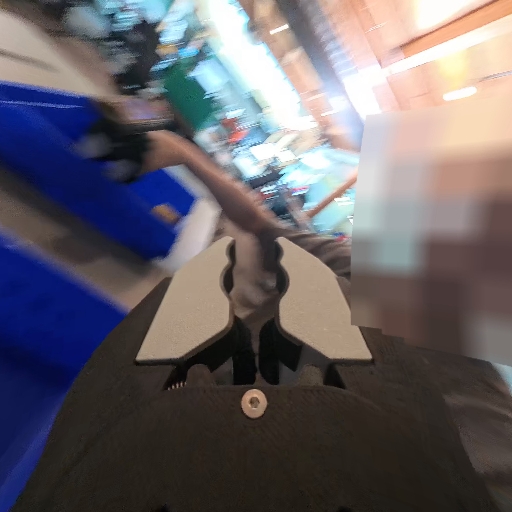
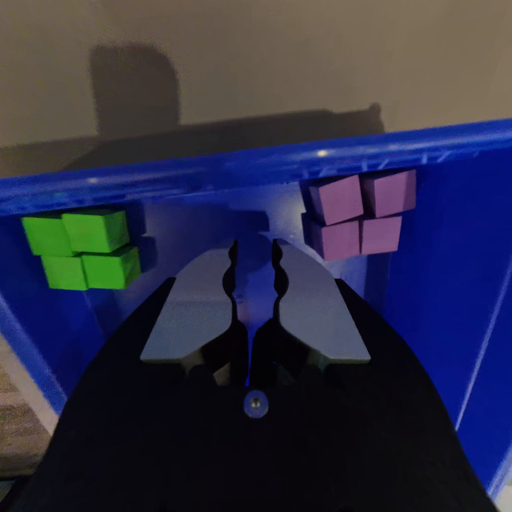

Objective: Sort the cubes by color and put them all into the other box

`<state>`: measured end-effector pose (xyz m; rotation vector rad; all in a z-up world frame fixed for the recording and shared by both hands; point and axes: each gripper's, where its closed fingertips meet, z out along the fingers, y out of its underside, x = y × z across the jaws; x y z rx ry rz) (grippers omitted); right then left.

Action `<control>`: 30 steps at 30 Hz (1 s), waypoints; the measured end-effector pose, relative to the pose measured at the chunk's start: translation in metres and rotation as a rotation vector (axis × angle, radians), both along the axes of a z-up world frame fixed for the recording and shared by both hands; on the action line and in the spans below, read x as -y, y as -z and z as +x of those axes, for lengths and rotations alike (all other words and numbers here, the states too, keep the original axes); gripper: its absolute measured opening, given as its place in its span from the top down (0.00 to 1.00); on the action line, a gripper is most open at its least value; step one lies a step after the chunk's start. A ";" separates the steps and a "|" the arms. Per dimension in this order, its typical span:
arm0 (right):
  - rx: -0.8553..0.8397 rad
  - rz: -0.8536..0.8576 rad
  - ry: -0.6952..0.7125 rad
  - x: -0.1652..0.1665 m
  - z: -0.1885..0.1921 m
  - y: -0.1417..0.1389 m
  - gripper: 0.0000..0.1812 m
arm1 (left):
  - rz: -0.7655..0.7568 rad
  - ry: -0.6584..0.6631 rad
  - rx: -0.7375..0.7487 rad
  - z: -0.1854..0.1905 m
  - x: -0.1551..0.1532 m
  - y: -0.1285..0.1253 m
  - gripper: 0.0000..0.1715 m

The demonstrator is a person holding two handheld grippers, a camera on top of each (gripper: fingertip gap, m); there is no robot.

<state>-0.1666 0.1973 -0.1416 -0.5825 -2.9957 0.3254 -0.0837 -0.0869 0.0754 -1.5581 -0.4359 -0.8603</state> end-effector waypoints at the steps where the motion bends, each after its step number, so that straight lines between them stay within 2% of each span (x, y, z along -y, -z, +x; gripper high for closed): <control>1: -0.014 -0.005 0.005 -0.001 0.006 -0.006 0.87 | -0.075 -0.045 -0.037 -0.008 -0.002 0.010 0.82; 4: -0.091 0.003 0.018 -0.005 0.023 -0.032 0.85 | -0.350 -0.162 -0.145 -0.040 -0.001 0.049 0.71; 7: -0.233 0.045 0.038 -0.011 0.040 -0.063 0.85 | -0.772 -0.322 -0.270 -0.091 0.019 0.103 0.65; 10: -0.395 0.066 0.060 -0.012 0.056 -0.091 0.85 | -1.033 -0.332 -0.334 -0.118 0.028 0.134 0.64; 14: -0.506 0.035 0.073 -0.005 0.084 -0.109 0.86 | -1.289 -0.248 -0.416 -0.140 0.037 0.167 0.65; 20: -0.604 0.016 0.080 -0.006 0.121 -0.116 0.86 | -1.488 -0.087 -0.576 -0.154 0.048 0.200 0.65; 24: -0.672 -0.072 0.076 0.007 0.140 -0.125 0.87 | -1.515 -0.031 -0.566 -0.156 0.048 0.216 0.65; 30: -0.719 -0.092 0.074 0.017 0.153 -0.128 0.88 | -1.569 0.017 -0.487 -0.155 0.054 0.236 0.67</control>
